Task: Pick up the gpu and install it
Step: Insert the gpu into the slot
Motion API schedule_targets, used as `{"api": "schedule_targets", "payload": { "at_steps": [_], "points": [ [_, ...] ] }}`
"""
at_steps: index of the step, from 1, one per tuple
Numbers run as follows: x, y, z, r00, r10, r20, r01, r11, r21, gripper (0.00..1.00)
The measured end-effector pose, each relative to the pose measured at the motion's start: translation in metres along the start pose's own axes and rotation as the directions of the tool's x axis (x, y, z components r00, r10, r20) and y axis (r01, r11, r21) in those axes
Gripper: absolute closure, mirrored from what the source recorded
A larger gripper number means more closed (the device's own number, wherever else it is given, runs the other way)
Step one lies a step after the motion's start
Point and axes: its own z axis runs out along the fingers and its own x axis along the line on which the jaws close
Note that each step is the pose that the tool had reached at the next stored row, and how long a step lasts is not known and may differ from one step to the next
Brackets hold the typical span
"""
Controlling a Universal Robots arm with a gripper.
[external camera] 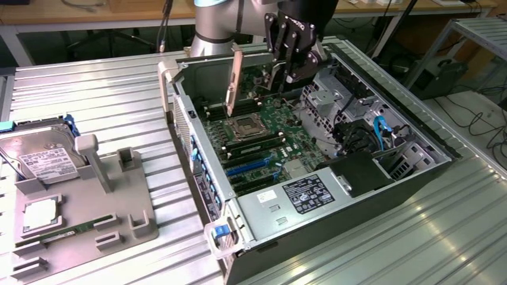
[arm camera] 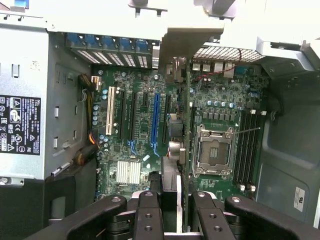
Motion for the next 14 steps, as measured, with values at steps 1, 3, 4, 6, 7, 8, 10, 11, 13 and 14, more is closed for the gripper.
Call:
{"api": "schedule_targets", "payload": {
  "at_steps": [1, 3, 4, 6, 7, 8, 10, 11, 13, 14],
  "points": [
    [0.0, 0.0, 0.0011, 1.0, 0.0, 0.0, 0.0, 1.0, 0.0, 0.72],
    [0.0001, 0.0, 0.0031, 1.0, 0.0, -0.0002, 0.0, 1.0, -0.0001, 0.72],
    [0.0001, 0.0, 0.0039, 1.0, 0.0, -0.0002, 0.0, 1.0, -0.0001, 0.72],
    [0.0001, 0.0, 0.0055, 1.0, 0.0, -0.0001, 0.0, 1.0, -0.0001, 0.72],
    [0.0001, 0.0, 0.0061, 1.0, 0.0, -0.0001, 0.0, 1.0, -0.0001, 0.72],
    [0.0001, 0.0, 0.0067, 1.0, 0.0, -0.0001, 0.0, 1.0, 0.0, 0.72],
    [0.0002, 0.0, 0.0077, 1.0, 0.0, -0.0002, 0.0, 1.0, -0.0001, 0.72],
    [0.0002, 0.0, 0.008, 1.0, 0.0, -0.0002, 0.0, 1.0, -0.0001, 0.72],
    [0.0002, 0.0001, 0.009, 1.0, 0.0, -0.0001, 0.0, 1.0, 0.0, 0.72],
    [0.0002, 0.0, 0.0094, 1.0, 0.0, -0.0002, 0.0, 1.0, -0.0001, 0.72]
  ]
}}
